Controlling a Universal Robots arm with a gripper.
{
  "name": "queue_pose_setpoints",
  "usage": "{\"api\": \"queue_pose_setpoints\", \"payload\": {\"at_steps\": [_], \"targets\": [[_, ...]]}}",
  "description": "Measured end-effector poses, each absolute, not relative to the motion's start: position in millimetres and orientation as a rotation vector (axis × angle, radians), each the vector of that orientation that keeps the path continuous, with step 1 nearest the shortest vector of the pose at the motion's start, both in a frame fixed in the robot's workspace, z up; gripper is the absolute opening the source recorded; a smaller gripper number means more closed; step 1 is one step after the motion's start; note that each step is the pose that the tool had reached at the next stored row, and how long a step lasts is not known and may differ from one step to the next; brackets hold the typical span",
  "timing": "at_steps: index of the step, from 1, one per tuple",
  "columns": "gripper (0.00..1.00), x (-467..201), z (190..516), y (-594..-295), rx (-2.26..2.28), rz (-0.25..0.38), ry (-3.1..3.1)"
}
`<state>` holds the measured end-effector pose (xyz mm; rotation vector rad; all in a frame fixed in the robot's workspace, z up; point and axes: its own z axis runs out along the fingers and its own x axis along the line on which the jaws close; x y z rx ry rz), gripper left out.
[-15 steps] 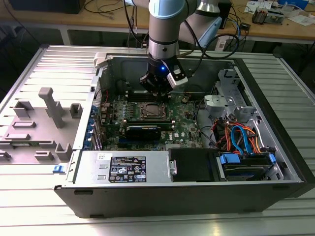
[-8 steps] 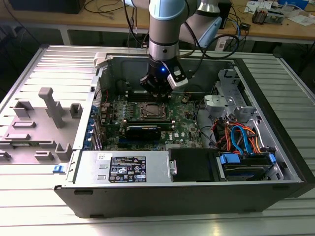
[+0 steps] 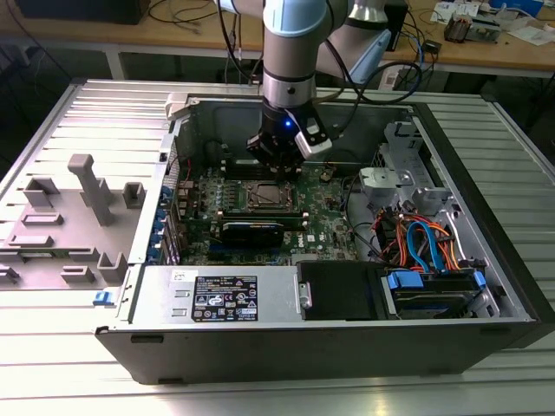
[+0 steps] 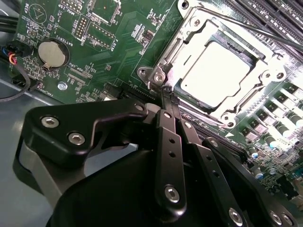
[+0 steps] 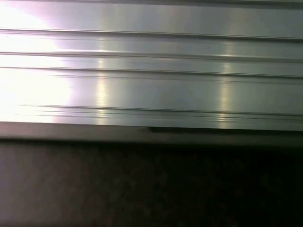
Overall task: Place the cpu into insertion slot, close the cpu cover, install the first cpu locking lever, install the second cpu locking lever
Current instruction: 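Install the first cpu locking lever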
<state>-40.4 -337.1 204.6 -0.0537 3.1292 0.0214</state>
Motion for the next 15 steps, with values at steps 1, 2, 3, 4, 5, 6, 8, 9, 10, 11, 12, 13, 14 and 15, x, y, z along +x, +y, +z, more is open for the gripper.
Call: {"api": "queue_pose_setpoints", "payload": {"at_steps": [1,2,3,4,5,6,8,9,10,11,12,13,14,15], "targets": [[0.11,-40.3,204.3,-337.2,-0.054,0.022,3.129],[0.11,-40.2,203.9,-337.2,-0.054,0.023,3.129],[0.11,-40.1,203.6,-337.2,-0.054,0.023,3.129],[0.11,-40.1,203.6,-337.2,-0.054,0.022,3.129],[0.11,-40.1,203.7,-337.2,-0.054,0.023,3.130],[0.11,-40.1,203.7,-337.3,-0.054,0.026,3.130],[0.11,-40.1,203.6,-337.2,-0.054,0.031,3.130],[0.11,-40.1,203.6,-337.2,-0.054,0.032,3.130],[0.11,-40.1,203.6,-337.2,-0.054,0.033,3.130],[0.11,-40.1,203.7,-337.3,-0.054,0.033,3.130],[0.11,-40.1,203.7,-337.3,-0.054,0.034,3.130],[0.11,-40.1,203.7,-337.3,-0.054,0.034,3.130],[0.11,-40.1,203.7,-337.3,-0.054,0.035,3.130],[0.11,-40.1,203.8,-337.3,-0.054,0.035,3.130]]}}
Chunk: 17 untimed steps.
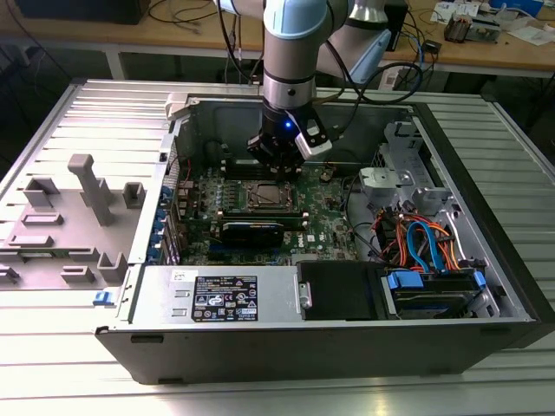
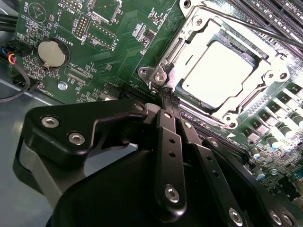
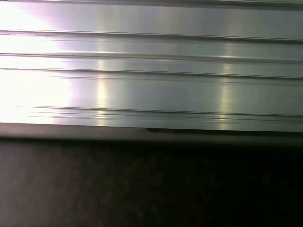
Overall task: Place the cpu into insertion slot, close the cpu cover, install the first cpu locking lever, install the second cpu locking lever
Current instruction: 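Install the first cpu locking lever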
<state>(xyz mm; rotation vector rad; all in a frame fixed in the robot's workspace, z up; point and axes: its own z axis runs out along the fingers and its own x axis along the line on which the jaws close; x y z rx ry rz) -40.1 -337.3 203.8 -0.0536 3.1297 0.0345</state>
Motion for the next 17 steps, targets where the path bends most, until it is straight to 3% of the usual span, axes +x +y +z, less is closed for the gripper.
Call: {"api": "queue_pose_setpoints", "payload": {"at_steps": [17], "targets": [[0.11,-38.1,203.4,-337.7,-0.054,0.037,3.130]]}}
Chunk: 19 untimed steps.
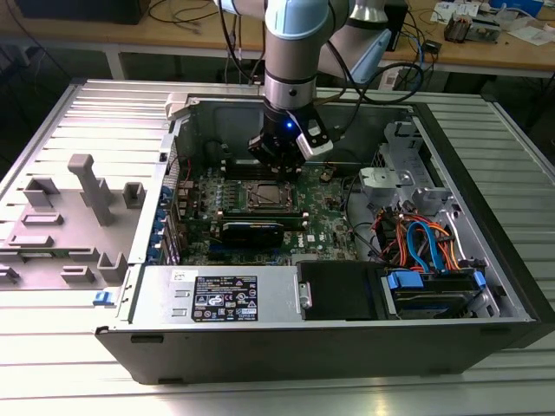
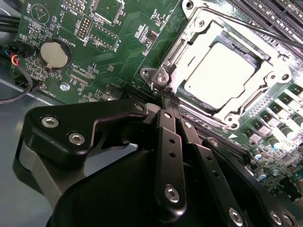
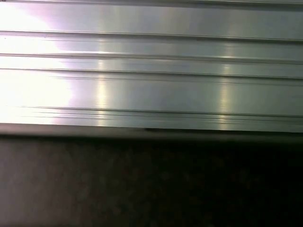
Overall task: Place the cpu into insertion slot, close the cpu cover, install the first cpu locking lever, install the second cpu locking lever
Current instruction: 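Install the first cpu locking lever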
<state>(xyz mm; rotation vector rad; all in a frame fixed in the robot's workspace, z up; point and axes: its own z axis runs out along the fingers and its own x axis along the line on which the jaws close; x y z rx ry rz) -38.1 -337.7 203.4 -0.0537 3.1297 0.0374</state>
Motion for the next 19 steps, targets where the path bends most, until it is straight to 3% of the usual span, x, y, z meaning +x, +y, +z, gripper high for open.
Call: {"api": "queue_pose_setpoints", "payload": {"at_steps": [9,19], "targets": [[0.11,-38.1,203.4,-337.7,-0.054,0.069,3.129],[0.11,-38.1,210.2,-342.3,-0.054,0.063,3.129]]}}
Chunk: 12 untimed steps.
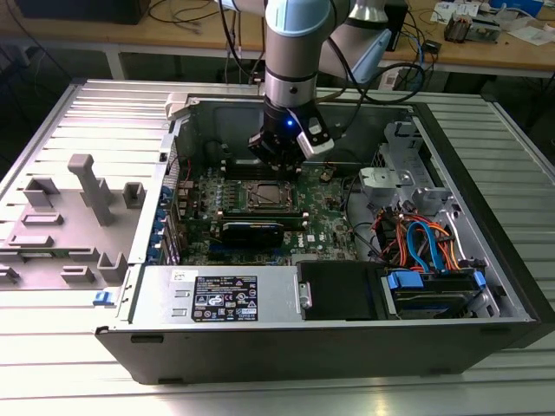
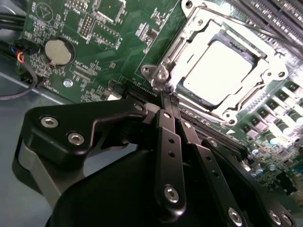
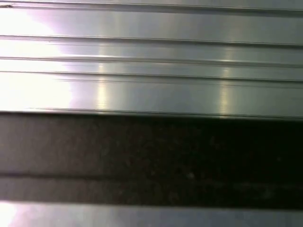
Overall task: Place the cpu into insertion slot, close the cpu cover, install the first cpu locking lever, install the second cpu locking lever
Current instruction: 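Install the first cpu locking lever, then install the second cpu locking lever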
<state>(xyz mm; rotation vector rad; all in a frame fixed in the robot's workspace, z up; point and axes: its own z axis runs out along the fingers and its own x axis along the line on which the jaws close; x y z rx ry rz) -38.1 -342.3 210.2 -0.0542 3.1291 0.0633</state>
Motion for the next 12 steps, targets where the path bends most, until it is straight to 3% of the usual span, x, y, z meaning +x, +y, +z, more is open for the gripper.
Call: {"api": "queue_pose_setpoints", "payload": {"at_steps": [12], "targets": [[0.11,-38.1,210.2,-346.2,-0.054,0.063,3.129]]}}
